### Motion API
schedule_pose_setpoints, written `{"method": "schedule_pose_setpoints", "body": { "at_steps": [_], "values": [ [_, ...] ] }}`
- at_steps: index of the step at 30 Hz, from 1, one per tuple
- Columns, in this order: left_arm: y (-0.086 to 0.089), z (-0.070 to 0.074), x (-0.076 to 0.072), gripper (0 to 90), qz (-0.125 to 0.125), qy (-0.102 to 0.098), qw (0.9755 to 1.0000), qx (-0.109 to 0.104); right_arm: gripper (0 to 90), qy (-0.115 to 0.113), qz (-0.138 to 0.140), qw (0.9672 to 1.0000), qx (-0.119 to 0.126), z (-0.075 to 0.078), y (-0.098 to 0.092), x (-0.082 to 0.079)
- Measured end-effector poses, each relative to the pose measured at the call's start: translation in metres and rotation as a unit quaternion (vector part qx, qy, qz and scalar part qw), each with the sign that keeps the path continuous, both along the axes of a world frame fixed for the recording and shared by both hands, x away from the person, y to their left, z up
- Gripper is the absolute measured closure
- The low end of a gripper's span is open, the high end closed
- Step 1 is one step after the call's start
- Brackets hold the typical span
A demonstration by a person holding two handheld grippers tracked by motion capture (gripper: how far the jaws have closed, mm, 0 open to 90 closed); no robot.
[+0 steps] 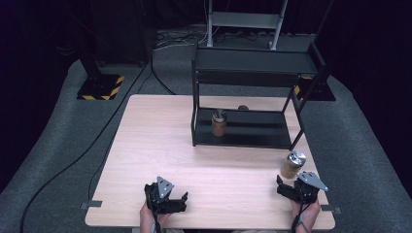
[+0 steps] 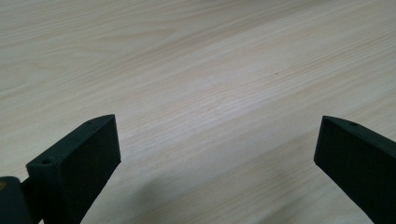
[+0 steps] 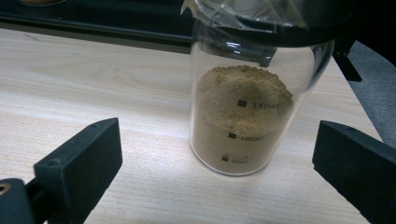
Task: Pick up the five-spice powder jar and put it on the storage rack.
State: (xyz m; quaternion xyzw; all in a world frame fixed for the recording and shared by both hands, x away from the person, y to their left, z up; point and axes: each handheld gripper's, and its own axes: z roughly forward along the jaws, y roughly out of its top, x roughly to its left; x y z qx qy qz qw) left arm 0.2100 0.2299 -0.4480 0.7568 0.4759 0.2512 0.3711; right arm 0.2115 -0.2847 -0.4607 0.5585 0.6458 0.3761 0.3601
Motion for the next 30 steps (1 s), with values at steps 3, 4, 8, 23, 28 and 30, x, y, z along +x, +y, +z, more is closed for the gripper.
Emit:
{"method": "schedule_pose_setpoints", "body": {
  "at_steps": [3,4,8,23,28,30],
  "values": [
    [0.0035,-0.0002,0.0003,0.2,0.009,0.002,0.9999,-0.004,0.2,-0.001,-0.002,1.0,0.0,-0.0003,0.0002,-0.0005],
    [0.0035,0.0,0.0003,0.2,0.011,0.002,0.9999,0.001,0.2,-0.002,-0.003,1.0,0.001,-0.0004,0.0002,-0.0006],
    [0.0061,-0.0011,-0.0008,0.2,0.02,0.001,0.9998,0.0,0.2,-0.001,-0.003,1.0,-0.001,-0.0002,0.0008,-0.0003],
    [0.0086,0.0006,0.0059,0.3,0.028,0.018,0.9994,-0.006,0.2,0.001,-0.005,1.0,-0.002,0.0002,0.0018,0.0003],
    [0.0083,0.0019,0.0085,0.2,0.028,0.025,0.9993,-0.004,0.2,0.001,-0.004,1.0,-0.003,0.0002,0.002,0.0004],
    [0.008,0.0023,0.0088,0.2,0.028,0.026,0.9993,-0.002,0.2,0.001,-0.004,1.0,-0.004,0.0003,0.002,0.0005]
  ]
}}
